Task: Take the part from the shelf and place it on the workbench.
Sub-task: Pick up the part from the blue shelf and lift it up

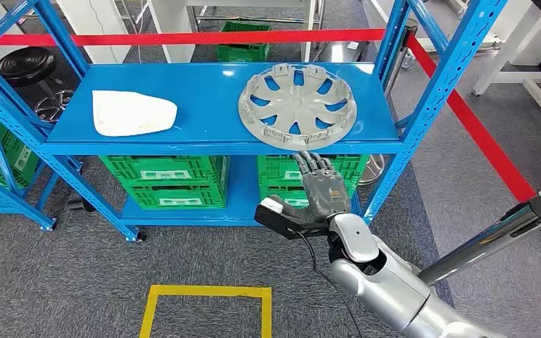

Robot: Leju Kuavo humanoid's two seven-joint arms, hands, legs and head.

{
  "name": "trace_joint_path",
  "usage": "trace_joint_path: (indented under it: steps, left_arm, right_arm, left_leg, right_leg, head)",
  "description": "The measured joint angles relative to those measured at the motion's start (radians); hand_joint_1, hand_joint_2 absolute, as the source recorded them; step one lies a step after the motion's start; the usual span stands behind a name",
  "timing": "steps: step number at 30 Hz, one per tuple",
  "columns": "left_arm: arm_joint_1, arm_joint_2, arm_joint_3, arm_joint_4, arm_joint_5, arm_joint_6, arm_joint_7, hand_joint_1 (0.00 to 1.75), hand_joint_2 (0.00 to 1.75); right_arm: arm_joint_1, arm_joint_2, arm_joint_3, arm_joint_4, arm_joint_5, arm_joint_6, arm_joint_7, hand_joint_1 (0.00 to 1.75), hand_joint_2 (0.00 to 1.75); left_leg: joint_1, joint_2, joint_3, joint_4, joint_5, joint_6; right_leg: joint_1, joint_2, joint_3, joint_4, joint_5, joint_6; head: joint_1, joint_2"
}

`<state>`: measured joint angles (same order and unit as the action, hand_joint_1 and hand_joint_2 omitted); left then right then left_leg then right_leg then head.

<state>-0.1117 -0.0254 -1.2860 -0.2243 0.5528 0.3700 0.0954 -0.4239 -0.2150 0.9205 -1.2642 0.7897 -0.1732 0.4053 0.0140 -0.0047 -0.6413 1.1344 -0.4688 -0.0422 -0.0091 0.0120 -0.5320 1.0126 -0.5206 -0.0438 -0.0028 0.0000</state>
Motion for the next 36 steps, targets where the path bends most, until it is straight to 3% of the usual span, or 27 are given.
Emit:
trace_joint_path:
  steps: [3, 6, 8, 9, 11, 12, 13, 14, 16, 17, 19, 22, 24, 27, 28, 29, 32, 34, 36]
  left_arm:
    - [0.000, 0.000, 0.000, 0.001, 0.000, 0.000, 0.000, 0.00, 0.00]
    - [-0.002, 0.001, 0.000, 0.001, 0.000, 0.000, 0.000, 0.00, 0.00]
    - [-0.001, 0.001, 0.000, 0.001, 0.000, 0.000, 0.000, 0.00, 0.00]
    - [-0.001, 0.001, 0.000, 0.001, 0.000, 0.000, 0.000, 0.00, 0.00]
    - [-0.002, 0.001, 0.000, 0.001, 0.000, 0.000, 0.000, 0.00, 0.00]
    - [-0.002, 0.001, 0.000, 0.001, 0.000, 0.000, 0.001, 0.00, 0.00]
    - [0.000, 0.000, 0.000, 0.002, 0.000, 0.000, 0.001, 0.00, 0.00]
    - [0.001, 0.000, 0.000, 0.002, 0.000, 0.000, 0.002, 0.00, 0.00]
    - [0.002, -0.001, 0.000, 0.002, 0.000, 0.000, 0.002, 0.00, 0.00]
    - [0.002, -0.001, 0.000, 0.002, 0.000, 0.000, 0.002, 0.00, 0.00]
    - [0.000, -0.002, 0.000, 0.002, 0.000, 0.000, 0.002, 0.00, 0.00]
    - [-0.002, -0.002, 0.000, 0.002, 0.000, 0.001, 0.002, 0.00, 0.00]
    - [-0.005, -0.002, 0.000, 0.002, 0.000, 0.002, 0.002, 0.00, 0.00]
    - [-0.007, -0.002, 0.000, 0.002, 0.000, 0.003, 0.002, 0.00, 0.00]
    - [-0.004, -0.002, 0.000, 0.002, 0.000, 0.003, 0.002, 0.00, 0.00]
    - [-0.002, -0.001, 0.000, 0.002, 0.000, 0.003, 0.002, 0.00, 0.00]
    - [0.000, -0.001, 0.000, 0.003, 0.000, 0.003, 0.002, 0.00, 0.00]
    - [0.000, -0.001, 0.000, 0.003, 0.001, 0.003, 0.002, 0.00, 0.00]
    - [0.001, -0.001, 0.000, 0.003, 0.001, 0.003, 0.003, 0.00, 0.00]
  right_arm:
    - [-0.001, 0.001, 0.000, 0.001, 0.000, 0.000, -0.001, 0.00, 0.00]
    - [-0.001, 0.001, 0.000, 0.001, 0.000, 0.000, -0.001, 0.00, 0.00]
    - [-0.004, 0.001, -0.001, 0.000, 0.000, 0.000, -0.001, 0.00, 0.00]
    - [-0.005, 0.002, -0.001, 0.000, 0.000, 0.000, -0.001, 0.00, 0.00]
    - [-0.005, 0.002, -0.001, 0.001, 0.000, 0.000, -0.001, 0.00, 0.00]
    - [-0.003, 0.002, 0.000, 0.002, 0.000, 0.000, -0.001, 0.00, 0.00]
    - [-0.001, 0.002, 0.000, 0.003, 0.000, 0.000, -0.001, 0.00, 0.00]
    - [0.000, 0.002, 0.000, 0.004, 0.000, 0.001, -0.001, 0.00, 0.00]
    - [0.000, 0.002, 0.000, 0.005, 0.000, 0.001, -0.001, 0.00, 0.00]
    - [0.000, 0.002, 0.000, 0.006, 0.000, 0.001, -0.001, 0.00, 0.00]
    - [0.001, 0.001, 0.001, 0.007, 0.000, 0.002, -0.002, 0.00, 0.00]
    - [0.000, 0.001, 0.000, 0.007, 0.000, 0.003, -0.003, 0.00, 0.00]
    - [-0.002, 0.002, -0.001, 0.007, 0.000, 0.003, -0.004, 0.00, 0.00]
    - [0.000, 0.004, 0.000, 0.007, 0.000, 0.003, -0.004, 0.00, 0.00]
    - [0.001, 0.004, 0.000, 0.007, 0.000, 0.003, -0.004, 0.00, 0.00]
    - [0.002, 0.004, 0.000, 0.008, 0.000, 0.003, -0.004, 0.00, 0.00]
    - [0.002, 0.005, 0.001, 0.008, 0.000, 0.003, -0.004, 0.00, 0.00]
    - [0.002, 0.005, 0.002, 0.008, 0.000, 0.003, -0.004, 0.00, 0.00]
    - [0.001, 0.006, 0.002, 0.008, 0.000, 0.004, -0.005, 0.00, 0.00]
  left_leg:
    - [-0.006, 0.000, 0.034, -0.070, 0.020, 0.015]
    - [-0.007, -0.001, 0.052, -0.108, -0.007, 0.038]
    - [-0.001, -0.003, 0.064, -0.119, -0.014, 0.048]
    - [0.001, -0.003, 0.071, -0.123, -0.017, 0.052]
    - [0.001, -0.004, 0.081, -0.124, -0.026, 0.058]
    - [0.001, -0.004, 0.087, -0.124, -0.032, 0.058]
    - [0.001, -0.004, 0.095, -0.124, -0.039, 0.058]
    - [0.001, -0.005, 0.106, -0.124, -0.047, 0.057]
    - [0.001, -0.005, 0.129, -0.125, -0.065, 0.052]
    - [0.001, -0.006, 0.140, -0.126, -0.073, 0.047]
    - [0.000, -0.005, 0.151, -0.130, -0.086, 0.034]
    - [-0.001, -0.005, 0.166, -0.122, -0.093, 0.017]
    - [0.000, -0.004, 0.142, -0.061, -0.112, 0.009]
    - [0.001, -0.003, 0.030, 0.116, -0.175, 0.000]
    - [0.001, -0.003, 0.000, 0.146, -0.180, 0.000]
    - [0.001, -0.003, -0.015, 0.144, -0.163, 0.000]
    - [-0.002, -0.002, 0.008, -0.007, -0.026, 0.010]
    - [-0.007, -0.001, 0.025, -0.085, 0.005, 0.022]
    - [-0.011, -0.001, 0.031, -0.099, -0.002, 0.036]
  right_leg:
    - [0.002, 0.000, 0.013, -0.003, -0.013, 0.011]
    - [0.004, -0.003, 0.007, 0.003, -0.017, 0.026]
    - [0.004, -0.005, -0.012, 0.042, -0.029, 0.034]
    - [0.003, -0.006, -0.037, 0.087, -0.045, 0.039]
    - [0.000, -0.006, -0.118, 0.210, -0.083, 0.047]
    - [-0.001, -0.006, -0.158, 0.258, -0.091, 0.049]
    - [-0.002, -0.006, -0.185, 0.277, -0.080, 0.050]
    - [-0.002, -0.006, -0.194, 0.261, -0.049, 0.049]
    - [-0.002, -0.006, -0.168, 0.147, 0.049, 0.043]
    - [0.001, -0.007, -0.152, 0.093, 0.076, 0.039]
    - [0.008, -0.008, -0.135, 0.034, 0.088, 0.027]
    - [0.007, -0.007, -0.117, 0.016, 0.079, 0.009]
    - [0.002, -0.007, -0.095, 0.010, 0.071, -0.002]
    - [0.002, -0.006, -0.073, 0.009, 0.053, -0.010]
    - [0.002, -0.004, -0.065, 0.009, 0.046, -0.010]
    - [0.003, -0.002, -0.055, 0.009, 0.038, -0.009]
    - [0.003, 0.000, -0.020, 0.009, 0.013, -0.002]
    - [0.005, 0.000, -0.010, 0.010, -0.001, 0.009]
    - [0.006, 0.001, -0.007, 0.010, -0.012, 0.022]
  head:
    - [-0.003, 0.000]
    - [-0.003, 0.000]
    - [0.004, 0.000]
    - [0.008, 0.000]
    - [0.017, 0.000]
    - [0.020, 0.000]
    - [0.023, 0.000]
    - [0.026, 0.000]
    - [0.033, 0.000]
    - [0.034, 0.000]
    - [0.038, 0.000]
    - [0.036, 0.000]
    - [0.026, 0.000]
    - [0.009, 0.000]
    - [0.006, 0.000]
    - [0.004, 0.000]
    - [-0.002, 0.000]
    - [-0.006, 0.000]
    - [-0.006, 0.000]
